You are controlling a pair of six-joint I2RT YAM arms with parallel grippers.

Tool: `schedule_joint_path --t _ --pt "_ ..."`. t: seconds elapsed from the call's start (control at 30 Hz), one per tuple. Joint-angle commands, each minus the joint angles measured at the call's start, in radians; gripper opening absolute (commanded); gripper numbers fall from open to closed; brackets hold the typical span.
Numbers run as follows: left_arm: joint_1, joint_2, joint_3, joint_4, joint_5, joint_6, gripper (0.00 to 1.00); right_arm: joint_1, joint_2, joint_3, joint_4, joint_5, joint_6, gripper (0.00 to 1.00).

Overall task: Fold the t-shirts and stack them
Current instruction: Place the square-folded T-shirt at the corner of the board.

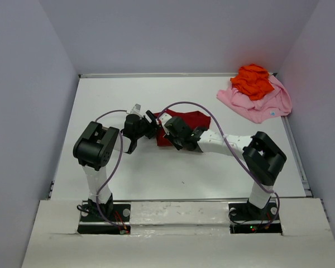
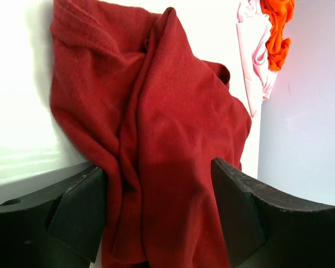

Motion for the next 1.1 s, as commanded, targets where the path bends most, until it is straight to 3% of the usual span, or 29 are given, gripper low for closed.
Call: schedule_joint_path --t 0.0,0.27,0.3,0.33,0.43,0.47,0.57,0.77,0.8,0.9,0.97,1.07 --pt "-0.004 0.041 0.036 0.016 0.012 0.004 0.82 -0.004 -0.046 0.000 -0.004 -0.015 0.012 0.00" --pt "-0.018 0.061 0.052 0.019 0.016 0.013 0.77 -0.004 -0.045 -0.001 -0.004 -0.002 0.011 0.00" --pt "-0.018 0.061 0.055 0.019 0.021 0.021 0.73 -0.004 -0.044 -0.001 -0.003 -0.001 0.012 0.00" --pt "-0.020 0.061 0.055 0.019 0.022 0.024 0.58 -0.004 -0.044 -0.001 -0.003 -0.001 0.012 0.00" --pt "-0.018 0.063 0.058 0.018 0.030 0.035 0.37 -0.004 -0.041 -0.003 -0.003 0.005 0.015 0.00" --pt "-0.020 0.064 0.058 0.018 0.032 0.036 0.23 -0.004 -0.041 -0.003 -0.003 0.009 0.015 0.00" --pt "-0.018 0.064 0.062 0.010 0.036 0.041 0.00 -0.004 -0.039 -0.006 -0.003 0.019 0.018 0.00" --pt "-0.017 0.058 0.121 -0.114 0.036 0.101 0.00 -0.004 -0.053 -0.029 -0.009 0.053 0.107 0.00" --pt "-0.015 0.054 0.136 -0.151 0.030 0.119 0.00 -0.004 -0.059 -0.033 -0.015 0.052 0.131 0.22" --pt "0.003 0.032 0.200 -0.289 0.018 0.193 0.00 -0.004 -0.098 -0.082 -0.014 0.021 0.216 0.48" --pt "0.032 0.018 0.242 -0.370 0.009 0.217 0.00 0.005 -0.137 -0.133 0.000 0.013 0.277 0.56" --pt "0.086 0.031 0.309 -0.430 0.045 0.225 0.00 0.016 -0.185 -0.187 0.031 -0.027 0.325 0.59"
